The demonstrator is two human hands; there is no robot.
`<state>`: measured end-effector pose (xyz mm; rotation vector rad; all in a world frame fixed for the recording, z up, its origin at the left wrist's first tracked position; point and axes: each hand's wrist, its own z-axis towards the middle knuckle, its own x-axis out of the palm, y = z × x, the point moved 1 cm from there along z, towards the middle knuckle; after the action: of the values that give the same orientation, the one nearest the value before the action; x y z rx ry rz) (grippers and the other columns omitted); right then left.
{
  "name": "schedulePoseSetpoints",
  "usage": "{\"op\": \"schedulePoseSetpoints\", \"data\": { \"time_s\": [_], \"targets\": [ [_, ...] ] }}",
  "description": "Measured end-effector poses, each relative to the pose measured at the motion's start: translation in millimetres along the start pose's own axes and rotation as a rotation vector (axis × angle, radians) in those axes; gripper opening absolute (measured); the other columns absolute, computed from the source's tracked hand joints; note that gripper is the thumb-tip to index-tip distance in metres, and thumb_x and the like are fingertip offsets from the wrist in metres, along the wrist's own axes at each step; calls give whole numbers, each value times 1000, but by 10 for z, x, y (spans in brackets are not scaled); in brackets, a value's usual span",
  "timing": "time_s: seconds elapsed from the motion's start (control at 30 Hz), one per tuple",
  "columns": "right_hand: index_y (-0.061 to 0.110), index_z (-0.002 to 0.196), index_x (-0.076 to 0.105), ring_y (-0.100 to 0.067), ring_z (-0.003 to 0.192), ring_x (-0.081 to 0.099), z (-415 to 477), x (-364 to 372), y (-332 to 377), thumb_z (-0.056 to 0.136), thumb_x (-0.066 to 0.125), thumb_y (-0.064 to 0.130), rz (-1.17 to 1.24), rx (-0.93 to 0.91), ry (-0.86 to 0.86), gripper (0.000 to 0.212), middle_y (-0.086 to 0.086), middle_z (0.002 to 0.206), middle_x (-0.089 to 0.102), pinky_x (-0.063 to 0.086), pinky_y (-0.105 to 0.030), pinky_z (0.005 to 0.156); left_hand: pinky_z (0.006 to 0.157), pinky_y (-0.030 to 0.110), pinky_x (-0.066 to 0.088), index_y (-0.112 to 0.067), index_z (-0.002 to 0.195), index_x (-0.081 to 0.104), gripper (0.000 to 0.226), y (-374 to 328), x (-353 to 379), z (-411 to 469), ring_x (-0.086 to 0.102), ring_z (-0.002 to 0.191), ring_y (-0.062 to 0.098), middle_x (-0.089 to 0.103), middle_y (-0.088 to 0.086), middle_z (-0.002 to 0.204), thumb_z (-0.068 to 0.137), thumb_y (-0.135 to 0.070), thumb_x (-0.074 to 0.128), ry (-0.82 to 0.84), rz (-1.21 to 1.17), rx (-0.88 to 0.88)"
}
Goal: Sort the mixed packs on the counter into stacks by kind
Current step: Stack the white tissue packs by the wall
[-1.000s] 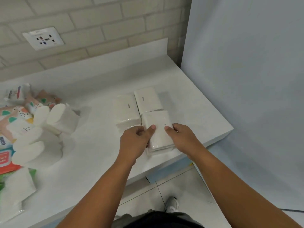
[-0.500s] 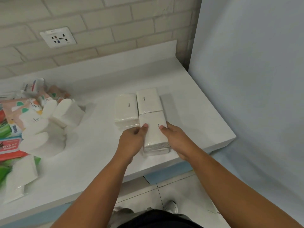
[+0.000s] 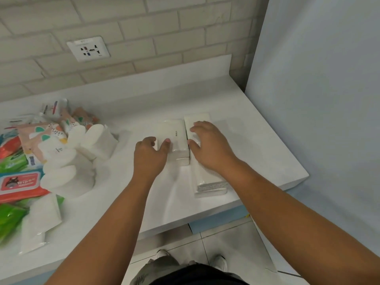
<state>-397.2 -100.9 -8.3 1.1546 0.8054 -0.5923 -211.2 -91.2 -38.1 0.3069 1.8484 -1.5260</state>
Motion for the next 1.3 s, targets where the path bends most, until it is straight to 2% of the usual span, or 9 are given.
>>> {"op": "schedulePoseSetpoints", "data": {
  "time_s": [0.07, 0.2, 0.37, 0.47, 0.53, 0.63, 0.83, 1.07, 1.3],
  "targets": [
    [11, 139, 54, -28, 145, 32, 123, 113, 88, 98, 53, 30, -182, -78, 134, 45, -6, 150, 47, 24, -40, 120, 98, 34, 44, -7, 139, 53, 69, 29, 27, 135, 56, 120, 28, 59, 8, 130, 91, -55, 63, 74, 8, -64],
    [16, 137, 54, -24, 146, 27, 242, 252, 211, 98, 53, 33, -436, -117, 302, 42, 0, 149, 48, 12, -42, 123, 84, 30, 43, -4, 127, 61, 57, 63, 60, 243, 61, 107, 25, 63, -4, 95, 93, -50, 64, 150, -66, -89],
    [15, 143, 48, -25, 144, 32, 271, 302, 292, 99, 53, 19, -435, -78, 365, 45, -2, 160, 32, 21, -34, 117, 102, 39, 50, -5, 134, 58, 59, 80, 13, 343, 63, 110, 25, 61, -13, 84, 90, -44, 68, 169, -144, -135],
    [15, 138, 55, -25, 138, 43, 295, 362, 295, 97, 56, 20, -373, -47, 357, 41, 0, 159, 34, 35, -33, 110, 90, 38, 56, -4, 97, 71, 54, 106, -27, 439, 65, 86, 36, 66, 11, 77, 74, -54, 71, 229, -234, -203],
    [17, 137, 56, -25, 135, 47, 304, 383, 317, 97, 58, 23, -329, -20, 354, 41, 1, 157, 39, 36, -33, 110, 79, 37, 55, -2, 78, 68, 49, 90, -51, 467, 60, 73, 31, 62, 11, 72, 75, -51, 72, 317, -256, -245],
    [17, 138, 55, -25, 129, 52, 317, 400, 372, 95, 62, 24, -255, 6, 320, 44, -1, 147, 52, 38, -33, 108, 79, 36, 57, -3, 90, 71, 40, 102, -52, 470, 68, 86, 25, 71, 7, 91, 89, -43, 72, 424, -278, -302],
    [16, 138, 54, -22, 127, 53, 334, 375, 415, 91, 68, 24, -108, -15, 228, 49, -2, 142, 56, 38, -28, 107, 76, 32, 60, 1, 90, 70, 39, 117, -143, 520, 66, 81, 25, 70, 12, 93, 91, -38, 73, 410, -377, -343],
    [7, 128, 62, -20, 122, 59, 338, 52, 54, 96, 60, 16, 181, 163, -289, 34, -7, 131, 64, 37, -18, 104, 87, 40, 60, 5, 95, 68, 45, -177, -385, 592, 67, 80, 25, 68, 5, 88, 93, -40, 69, 242, -388, -208],
    [18, 117, 68, -13, 107, 61, 343, -232, -225, 99, 44, 55, 722, 635, -87, 48, 9, 112, 66, 43, -29, 97, 78, 42, 64, 4, 94, 70, 33, -724, -26, 491, 74, 90, 34, 73, 18, 102, 91, -28, 74, 444, -553, -243]
  ]
}}
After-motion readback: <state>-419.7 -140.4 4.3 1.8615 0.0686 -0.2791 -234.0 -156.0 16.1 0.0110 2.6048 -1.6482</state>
